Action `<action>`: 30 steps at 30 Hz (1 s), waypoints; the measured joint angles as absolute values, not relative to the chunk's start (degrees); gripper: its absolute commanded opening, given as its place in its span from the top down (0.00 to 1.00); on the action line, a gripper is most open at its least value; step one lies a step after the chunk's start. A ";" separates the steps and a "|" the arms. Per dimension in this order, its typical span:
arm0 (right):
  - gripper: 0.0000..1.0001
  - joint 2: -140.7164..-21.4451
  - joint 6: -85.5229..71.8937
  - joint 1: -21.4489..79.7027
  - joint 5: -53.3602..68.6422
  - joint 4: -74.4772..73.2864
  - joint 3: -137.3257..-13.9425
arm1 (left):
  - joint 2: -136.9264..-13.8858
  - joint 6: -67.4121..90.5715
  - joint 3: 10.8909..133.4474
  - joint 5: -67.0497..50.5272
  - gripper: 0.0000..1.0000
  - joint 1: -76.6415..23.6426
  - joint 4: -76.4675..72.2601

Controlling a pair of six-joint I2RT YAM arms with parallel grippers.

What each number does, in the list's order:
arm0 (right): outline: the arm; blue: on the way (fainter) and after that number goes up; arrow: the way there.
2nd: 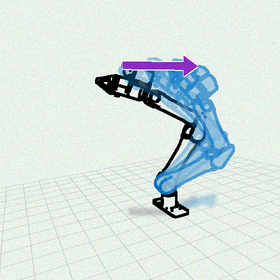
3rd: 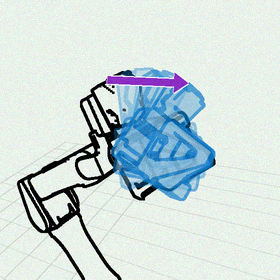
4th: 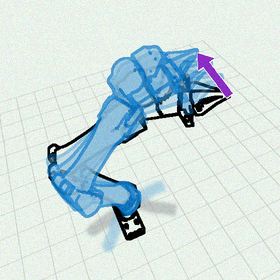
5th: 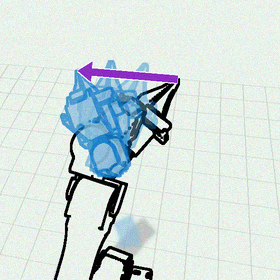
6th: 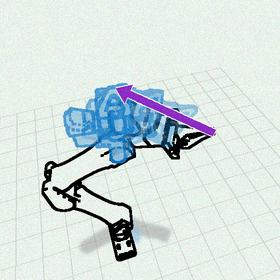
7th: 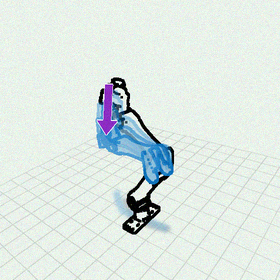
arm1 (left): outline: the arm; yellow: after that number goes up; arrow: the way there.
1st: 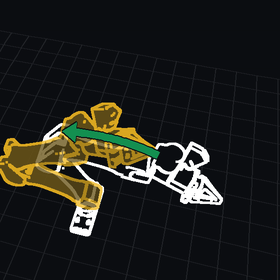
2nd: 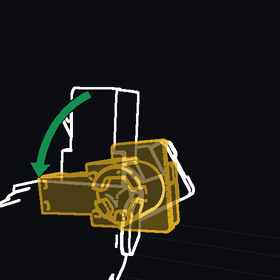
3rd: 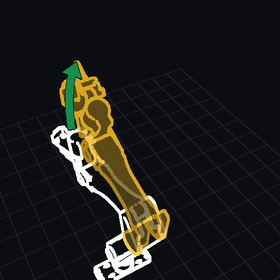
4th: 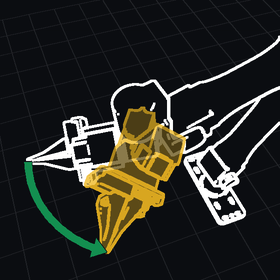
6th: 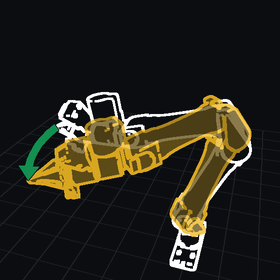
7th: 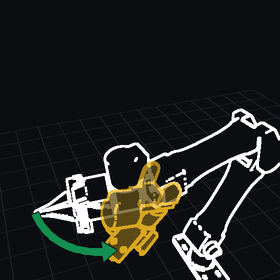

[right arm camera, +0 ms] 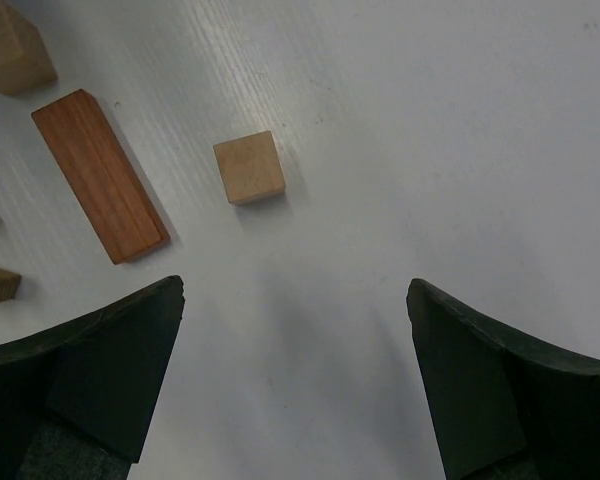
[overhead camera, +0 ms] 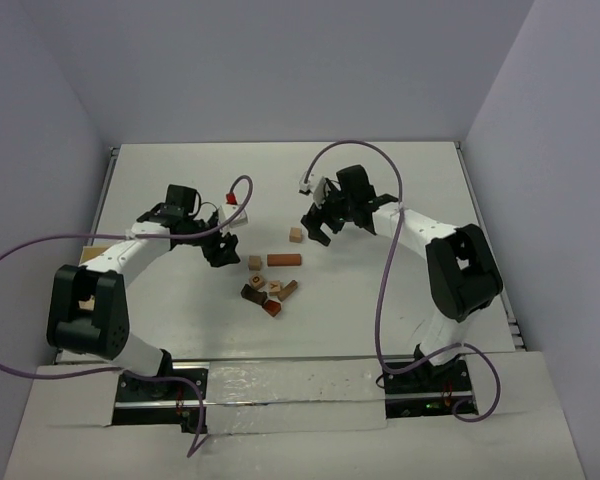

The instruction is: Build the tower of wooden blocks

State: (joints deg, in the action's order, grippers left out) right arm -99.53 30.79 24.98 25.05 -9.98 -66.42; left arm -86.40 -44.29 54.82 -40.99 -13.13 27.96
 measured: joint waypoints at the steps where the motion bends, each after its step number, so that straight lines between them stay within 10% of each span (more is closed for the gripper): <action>1: 0.01 -99.91 32.14 24.99 25.86 -10.42 -66.81 | -87.35 -44.87 55.10 -41.61 0.38 -13.13 27.21; 30: 0.02 -106.76 49.67 18.86 41.50 -28.54 -79.80 | -98.63 -67.92 57.43 -42.19 0.45 -19.75 26.99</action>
